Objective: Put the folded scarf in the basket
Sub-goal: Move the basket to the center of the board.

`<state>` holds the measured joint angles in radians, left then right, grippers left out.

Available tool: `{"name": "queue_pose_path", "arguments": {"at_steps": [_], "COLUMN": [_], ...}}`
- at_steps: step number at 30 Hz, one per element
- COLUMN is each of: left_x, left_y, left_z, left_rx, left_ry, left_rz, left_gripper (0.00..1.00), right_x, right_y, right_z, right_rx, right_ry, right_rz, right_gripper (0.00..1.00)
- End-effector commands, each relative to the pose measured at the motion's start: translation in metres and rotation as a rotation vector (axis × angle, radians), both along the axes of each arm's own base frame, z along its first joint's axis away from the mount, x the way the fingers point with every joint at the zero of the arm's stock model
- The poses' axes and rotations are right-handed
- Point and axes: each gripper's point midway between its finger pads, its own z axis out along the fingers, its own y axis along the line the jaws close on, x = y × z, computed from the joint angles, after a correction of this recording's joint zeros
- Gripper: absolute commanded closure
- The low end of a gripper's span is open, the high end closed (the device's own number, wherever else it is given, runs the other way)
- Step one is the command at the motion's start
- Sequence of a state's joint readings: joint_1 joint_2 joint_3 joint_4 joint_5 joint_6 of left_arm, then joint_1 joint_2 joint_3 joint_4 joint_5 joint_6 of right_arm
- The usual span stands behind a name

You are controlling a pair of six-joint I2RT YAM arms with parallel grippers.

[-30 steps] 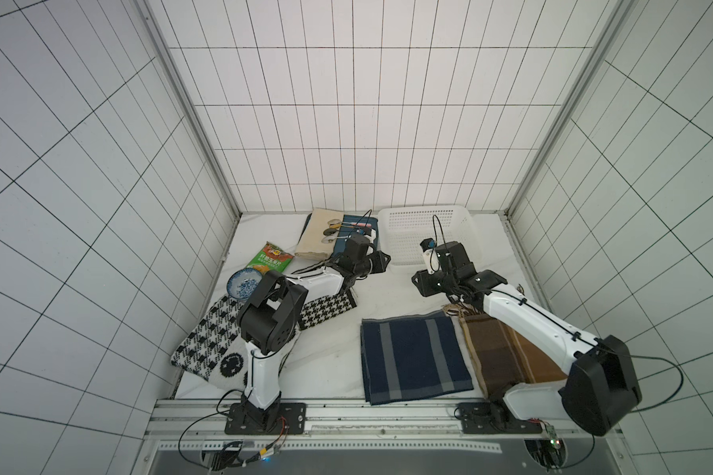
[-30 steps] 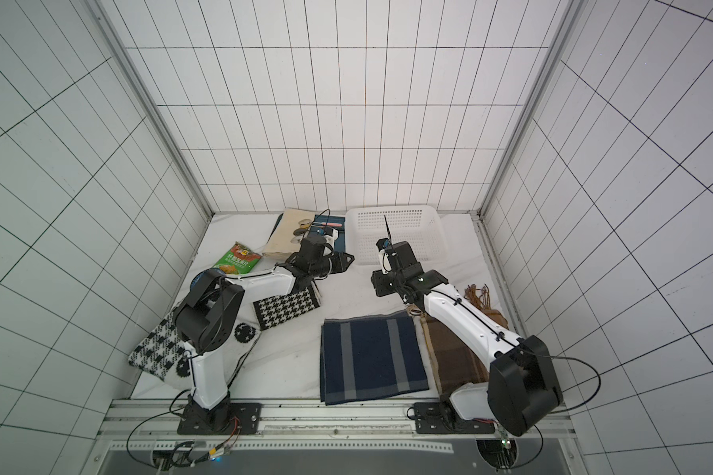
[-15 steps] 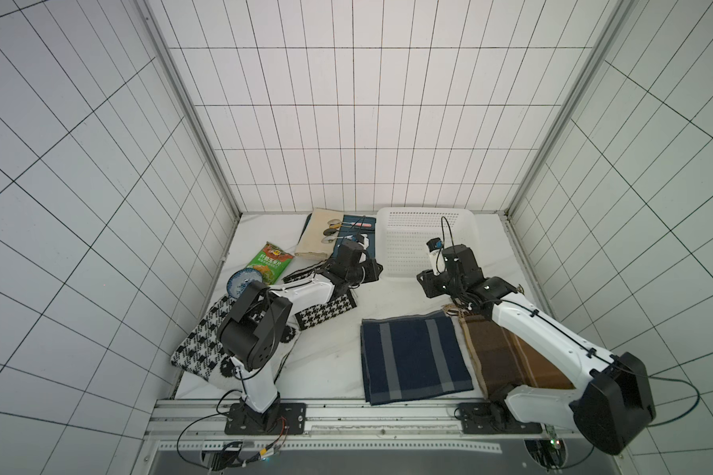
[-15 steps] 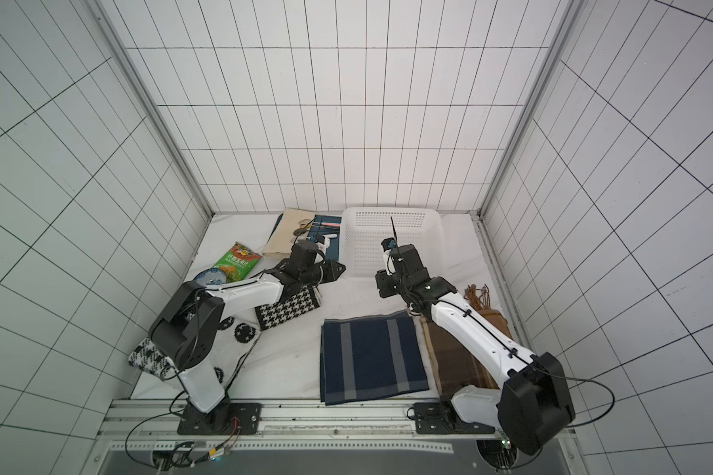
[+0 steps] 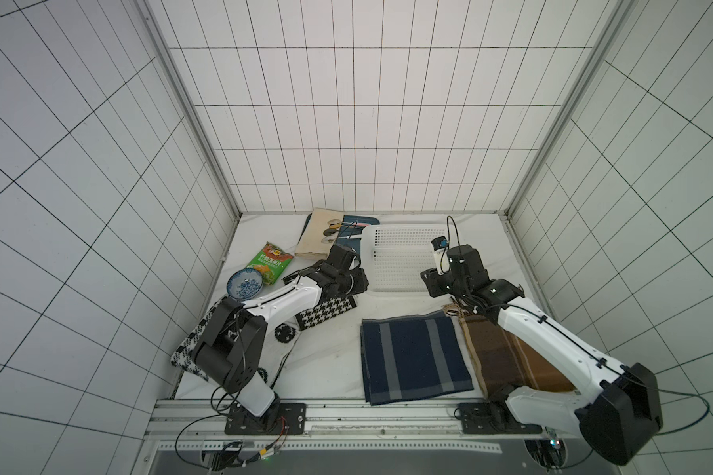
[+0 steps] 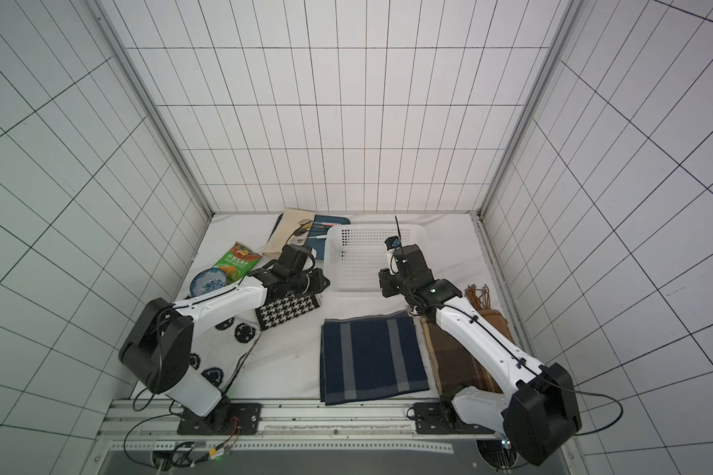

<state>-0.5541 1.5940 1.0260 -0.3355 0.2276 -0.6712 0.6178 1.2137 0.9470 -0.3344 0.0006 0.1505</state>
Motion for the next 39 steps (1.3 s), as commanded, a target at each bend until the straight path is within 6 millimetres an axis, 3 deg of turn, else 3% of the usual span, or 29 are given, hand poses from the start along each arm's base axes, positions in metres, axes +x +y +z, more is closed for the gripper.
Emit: {"name": "queue_pose_path", "arguments": {"at_steps": [1,10,13,18,19,20,22,24,30,32,36,39], "left_x": [-0.023,-0.033,-0.032,-0.029,-0.029,-0.028,-0.027,-0.026,-0.035,-0.039,-0.026,-0.008], "left_y": [0.026,0.053,0.055,0.057,0.055,0.053,0.049,0.048,0.050,0.051,0.056,0.058], "left_z": [-0.018,-0.010,-0.012,-0.016,-0.014,-0.012,-0.006,0.000,0.040,0.051,0.044,0.033], "left_rx": [0.108,0.132,0.129,0.146,0.137,0.125,0.101,0.096,0.053,0.058,0.081,0.159], "left_ry": [0.056,0.055,0.062,0.060,0.053,0.041,0.023,0.007,-0.127,-0.183,-0.249,-0.234], "left_rz": [-0.016,0.010,0.006,0.004,-0.001,-0.005,-0.019,-0.022,-0.008,-0.012,0.022,0.037], "left_gripper": [1.00,0.98,0.92,0.75,0.65,0.61,0.60,0.47,0.42,0.20,0.18,0.18], "right_x": [-0.004,-0.004,-0.004,-0.005,-0.005,-0.004,-0.004,-0.005,-0.009,-0.008,0.001,0.019], "right_y": [-0.005,-0.003,-0.003,-0.004,-0.004,-0.004,-0.005,-0.005,-0.007,-0.009,-0.023,-0.056], "right_z": [-0.018,-0.026,-0.027,-0.030,-0.029,-0.029,-0.029,-0.029,-0.022,-0.021,-0.026,-0.029], "right_rx": [-0.055,-0.068,-0.071,-0.075,-0.074,-0.074,-0.074,-0.074,-0.049,-0.041,-0.125,-0.249], "right_ry": [0.026,0.053,0.052,0.056,0.054,0.052,0.050,0.050,0.031,0.016,0.002,-0.047], "right_rz": [-0.007,0.006,0.005,0.003,0.001,0.000,-0.002,-0.003,-0.006,-0.016,-0.082,-0.226], "right_gripper": [0.64,0.63,0.62,0.58,0.57,0.56,0.55,0.54,0.53,0.51,0.51,0.50]}}
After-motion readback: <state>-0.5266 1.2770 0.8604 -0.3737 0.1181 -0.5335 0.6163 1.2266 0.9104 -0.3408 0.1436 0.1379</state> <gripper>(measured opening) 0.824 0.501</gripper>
